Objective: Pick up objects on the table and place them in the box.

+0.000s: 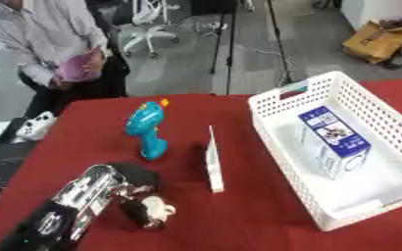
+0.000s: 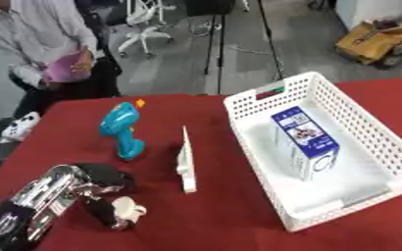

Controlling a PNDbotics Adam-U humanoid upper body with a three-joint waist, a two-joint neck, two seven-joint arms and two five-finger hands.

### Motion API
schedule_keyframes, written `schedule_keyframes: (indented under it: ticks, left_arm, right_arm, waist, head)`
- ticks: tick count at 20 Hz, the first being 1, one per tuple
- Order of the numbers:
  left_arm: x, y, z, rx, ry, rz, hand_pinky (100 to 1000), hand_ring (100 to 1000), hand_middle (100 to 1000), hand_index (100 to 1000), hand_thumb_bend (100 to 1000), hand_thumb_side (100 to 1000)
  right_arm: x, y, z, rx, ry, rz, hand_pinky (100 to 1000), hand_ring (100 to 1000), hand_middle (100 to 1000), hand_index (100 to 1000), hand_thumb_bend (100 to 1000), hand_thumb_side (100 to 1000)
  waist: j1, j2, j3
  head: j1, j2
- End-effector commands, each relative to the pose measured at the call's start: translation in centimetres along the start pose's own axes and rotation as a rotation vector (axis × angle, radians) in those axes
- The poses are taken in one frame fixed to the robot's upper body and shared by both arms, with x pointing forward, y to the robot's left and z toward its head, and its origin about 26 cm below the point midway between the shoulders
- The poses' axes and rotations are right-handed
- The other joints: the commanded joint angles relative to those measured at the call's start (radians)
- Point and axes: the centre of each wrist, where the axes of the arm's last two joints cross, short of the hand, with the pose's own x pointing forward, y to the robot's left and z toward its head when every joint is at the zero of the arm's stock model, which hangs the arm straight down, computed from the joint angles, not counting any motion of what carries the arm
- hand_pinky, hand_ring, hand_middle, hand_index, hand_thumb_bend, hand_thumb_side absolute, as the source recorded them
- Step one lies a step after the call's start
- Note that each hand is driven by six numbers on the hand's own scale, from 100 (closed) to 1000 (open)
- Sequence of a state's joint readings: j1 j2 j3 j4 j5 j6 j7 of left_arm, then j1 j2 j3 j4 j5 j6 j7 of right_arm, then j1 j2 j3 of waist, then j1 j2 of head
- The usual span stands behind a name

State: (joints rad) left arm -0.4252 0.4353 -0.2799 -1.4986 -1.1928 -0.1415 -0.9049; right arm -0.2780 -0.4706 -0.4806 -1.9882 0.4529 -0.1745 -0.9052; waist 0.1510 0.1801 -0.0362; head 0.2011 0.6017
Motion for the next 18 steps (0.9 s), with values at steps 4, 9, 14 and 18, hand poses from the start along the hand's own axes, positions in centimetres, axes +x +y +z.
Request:
schedule_keyframes:
  ticks: [4, 9, 14, 18]
  left_arm:
    - [0.00, -0.15, -0.32, -0.013, -0.026, 0.009, 642, 790, 932, 950, 506, 799]
    - [0.11, -0.45, -0.65, -0.026, -0.042, 0.011, 545, 762, 923, 921, 525, 804]
    - [0.17, -0.70, -0.95, -0.038, -0.063, -0.004, 471, 720, 898, 881, 538, 752]
    - [0.25, -0.51, -0.85, -0.031, -0.078, -0.026, 424, 692, 890, 856, 556, 745]
  right_arm:
    - [0.32, 0.00, -0.90, -0.018, -0.027, -0.016, 757, 701, 534, 599, 100, 387]
    - [0.31, -0.01, -0.94, -0.020, -0.026, -0.017, 756, 701, 534, 599, 100, 387]
    - [0.29, -0.03, -0.94, -0.020, -0.026, -0.016, 757, 701, 534, 600, 100, 387]
    - [0.28, -0.05, -0.93, -0.020, -0.025, -0.014, 758, 701, 534, 600, 100, 387]
  waist:
    - [-0.010, -0.009, -0.001]
    - [-0.010, -0.009, -0.003]
    - [-0.009, -0.010, -0.003]
    - [-0.008, -0.012, -0.003]
  head:
    - [0.003, -0.010]
    - [0.004, -0.009]
    - [0.004, -0.008]
    - [0.004, -0.006]
